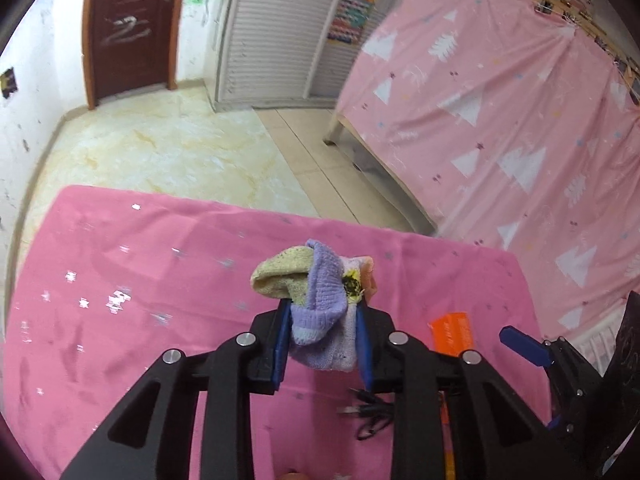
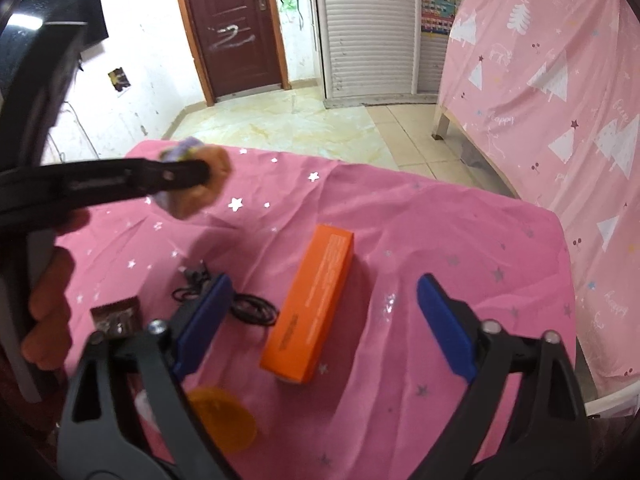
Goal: Collect trash
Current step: 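Grasp the purple-white knitted sock with the left tool while the right tool grasps the orange box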
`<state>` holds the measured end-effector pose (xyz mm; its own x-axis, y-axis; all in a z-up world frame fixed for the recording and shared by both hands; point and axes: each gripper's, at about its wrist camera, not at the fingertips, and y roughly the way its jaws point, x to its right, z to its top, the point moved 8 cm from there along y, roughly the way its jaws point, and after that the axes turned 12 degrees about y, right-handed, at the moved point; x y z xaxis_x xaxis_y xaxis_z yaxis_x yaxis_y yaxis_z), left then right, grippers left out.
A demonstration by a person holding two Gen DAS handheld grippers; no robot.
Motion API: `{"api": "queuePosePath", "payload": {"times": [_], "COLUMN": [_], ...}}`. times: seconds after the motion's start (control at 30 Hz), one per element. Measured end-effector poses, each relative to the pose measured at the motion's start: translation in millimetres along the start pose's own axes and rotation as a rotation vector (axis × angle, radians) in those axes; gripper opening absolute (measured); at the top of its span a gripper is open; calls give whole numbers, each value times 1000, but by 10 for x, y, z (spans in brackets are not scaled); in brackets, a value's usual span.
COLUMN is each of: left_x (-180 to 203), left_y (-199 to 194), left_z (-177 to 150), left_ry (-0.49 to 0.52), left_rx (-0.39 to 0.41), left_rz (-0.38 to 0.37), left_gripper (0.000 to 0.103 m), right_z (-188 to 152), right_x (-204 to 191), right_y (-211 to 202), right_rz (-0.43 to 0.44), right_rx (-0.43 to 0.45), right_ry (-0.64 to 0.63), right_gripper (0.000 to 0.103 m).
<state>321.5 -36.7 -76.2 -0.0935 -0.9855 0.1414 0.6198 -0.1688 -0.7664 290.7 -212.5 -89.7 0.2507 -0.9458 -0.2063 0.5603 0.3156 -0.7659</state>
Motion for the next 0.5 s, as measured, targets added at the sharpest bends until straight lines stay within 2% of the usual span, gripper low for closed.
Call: {"api": "queuePosePath", "payload": {"times": [0.07,0.27,0.3,0.37,0.5], "left_x": [-34,-60,-65,-52,-41], "left_y": [19,30,23,27,14], "left_z": [-4,9,11,19,12], "left_ry": [9,15,17,25,50], "left_rx": [-2,-9,-5,0,13], "left_rz": [22,18,21,27,64], "left_gripper": [22,22,22,22,22], "right_z": [1,-55,-46,-32,-26], "right_x": [-6,-5,8,40,78], "right_y": [78,220,222,225,210], "right_rz": [-23,-62,-71,-83,-92], "right_rx": [-10,-40,-32,-21,3], "right_ry": [-10,-30,-34,-30,-29], "right_gripper": [66,38,35,23,22]}}
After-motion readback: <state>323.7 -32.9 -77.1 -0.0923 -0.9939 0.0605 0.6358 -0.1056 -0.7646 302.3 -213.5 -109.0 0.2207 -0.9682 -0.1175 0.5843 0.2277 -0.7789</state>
